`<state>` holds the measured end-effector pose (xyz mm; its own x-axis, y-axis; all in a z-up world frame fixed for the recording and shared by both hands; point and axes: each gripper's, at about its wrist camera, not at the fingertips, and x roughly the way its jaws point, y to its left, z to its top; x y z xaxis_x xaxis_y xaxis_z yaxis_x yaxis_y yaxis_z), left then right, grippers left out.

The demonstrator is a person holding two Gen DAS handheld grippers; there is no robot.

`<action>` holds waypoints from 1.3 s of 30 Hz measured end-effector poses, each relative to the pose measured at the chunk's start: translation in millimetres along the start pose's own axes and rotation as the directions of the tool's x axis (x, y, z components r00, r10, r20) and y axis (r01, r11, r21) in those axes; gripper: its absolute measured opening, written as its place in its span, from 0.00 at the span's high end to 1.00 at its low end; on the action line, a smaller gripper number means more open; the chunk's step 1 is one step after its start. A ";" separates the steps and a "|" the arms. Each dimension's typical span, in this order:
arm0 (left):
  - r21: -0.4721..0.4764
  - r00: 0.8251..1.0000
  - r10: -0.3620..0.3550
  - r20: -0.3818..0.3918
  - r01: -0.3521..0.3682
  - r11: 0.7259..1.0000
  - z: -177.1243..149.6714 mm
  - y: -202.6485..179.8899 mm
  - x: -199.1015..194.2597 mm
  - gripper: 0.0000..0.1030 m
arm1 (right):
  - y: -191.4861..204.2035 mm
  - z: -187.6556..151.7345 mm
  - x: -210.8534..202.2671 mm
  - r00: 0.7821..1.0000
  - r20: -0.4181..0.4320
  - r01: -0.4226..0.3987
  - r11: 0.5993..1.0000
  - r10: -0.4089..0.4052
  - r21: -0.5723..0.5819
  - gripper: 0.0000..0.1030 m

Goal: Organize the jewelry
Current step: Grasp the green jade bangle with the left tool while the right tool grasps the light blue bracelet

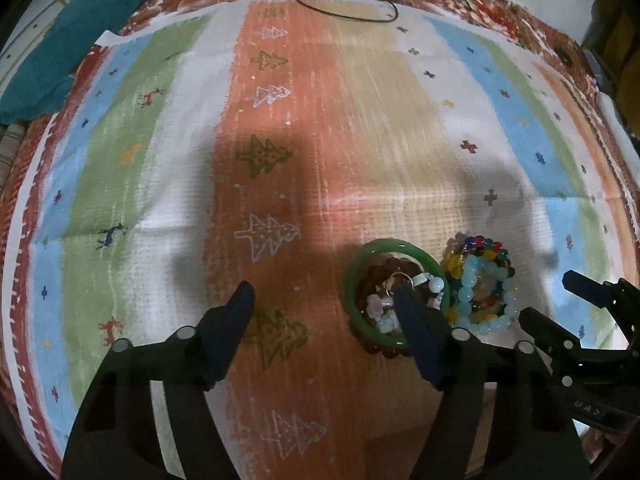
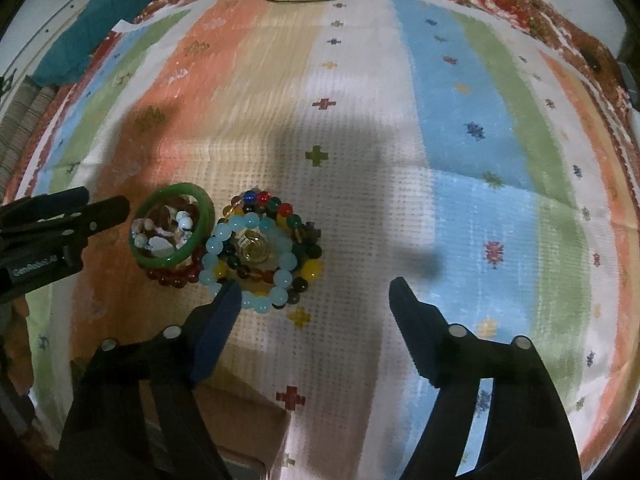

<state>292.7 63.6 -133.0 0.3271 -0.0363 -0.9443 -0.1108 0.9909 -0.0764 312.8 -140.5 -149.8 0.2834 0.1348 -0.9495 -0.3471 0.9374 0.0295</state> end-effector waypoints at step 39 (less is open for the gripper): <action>0.027 1.000 -0.006 -0.012 0.007 1.000 8.7 -8.4 4.3 0.93 | 8.4 14.5 -3.5 0.999 0.038 -0.013 0.998 0.015 -0.061 0.88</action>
<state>303.2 56.2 -133.7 0.3162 -0.0441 -0.9477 -0.0829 0.9938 -0.0739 321.8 -128.5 -141.7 0.3119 0.1613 -0.9363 -0.4042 0.9144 0.0229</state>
